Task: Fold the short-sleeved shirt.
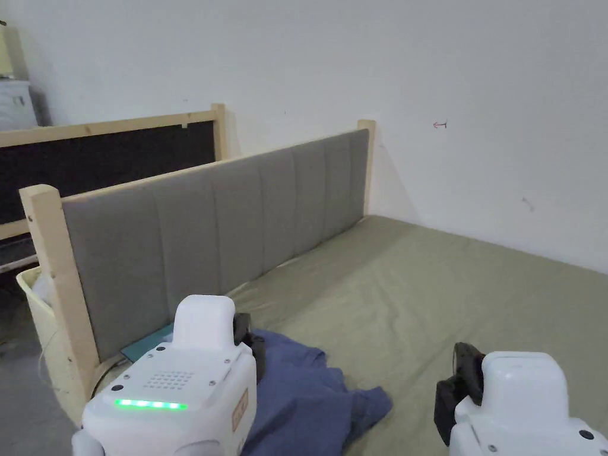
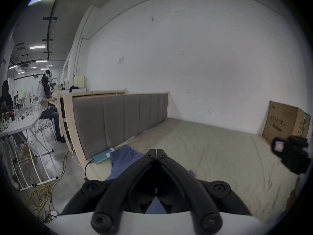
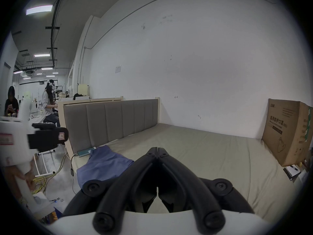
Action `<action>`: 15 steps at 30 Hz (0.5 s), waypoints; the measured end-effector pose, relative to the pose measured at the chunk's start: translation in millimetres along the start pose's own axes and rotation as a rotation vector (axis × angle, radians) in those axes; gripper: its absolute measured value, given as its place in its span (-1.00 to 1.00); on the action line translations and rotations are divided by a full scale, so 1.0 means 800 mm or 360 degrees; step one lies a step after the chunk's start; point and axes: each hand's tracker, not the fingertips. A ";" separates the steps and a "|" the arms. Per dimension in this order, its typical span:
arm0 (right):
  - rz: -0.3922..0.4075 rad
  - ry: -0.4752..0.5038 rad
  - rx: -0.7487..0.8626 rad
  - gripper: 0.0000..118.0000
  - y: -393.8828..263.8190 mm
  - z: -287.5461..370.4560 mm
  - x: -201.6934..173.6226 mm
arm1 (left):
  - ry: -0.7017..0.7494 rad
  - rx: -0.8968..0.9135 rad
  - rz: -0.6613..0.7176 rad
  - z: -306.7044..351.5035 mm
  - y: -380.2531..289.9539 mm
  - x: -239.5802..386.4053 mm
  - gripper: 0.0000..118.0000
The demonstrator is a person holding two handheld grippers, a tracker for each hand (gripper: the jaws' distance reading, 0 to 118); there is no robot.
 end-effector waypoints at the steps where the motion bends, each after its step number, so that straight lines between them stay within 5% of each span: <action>1: 0.0005 -0.0008 -0.0014 -1.00 -0.003 -0.002 0.001 | 0.0000 -0.0077 -0.0018 -0.024 -0.004 0.001 -1.00; 8: -0.0015 -0.0034 -0.0140 -1.00 -0.026 -0.018 0.010 | -0.0107 -0.0714 -0.0091 -0.206 -0.077 -0.002 -1.00; 9: -0.0012 -0.0037 -0.0159 -1.00 -0.029 -0.020 0.011 | -0.0080 -0.0824 -0.0104 -0.223 -0.089 0.000 -0.86; 11: 0.0000 -0.0045 -0.0208 -1.00 -0.036 -0.026 0.014 | -0.0106 -0.1018 -0.0125 -0.257 -0.115 0.005 0.53; 12: 0.0008 -0.0047 -0.0227 -1.00 -0.038 -0.031 0.014 | -0.0127 -0.1084 -0.0124 -0.267 -0.125 0.008 0.95; 15: 0.0016 -0.0070 -0.0273 -1.00 -0.045 -0.039 0.018 | -0.0144 -0.0962 -0.0148 -0.275 -0.145 0.017 0.98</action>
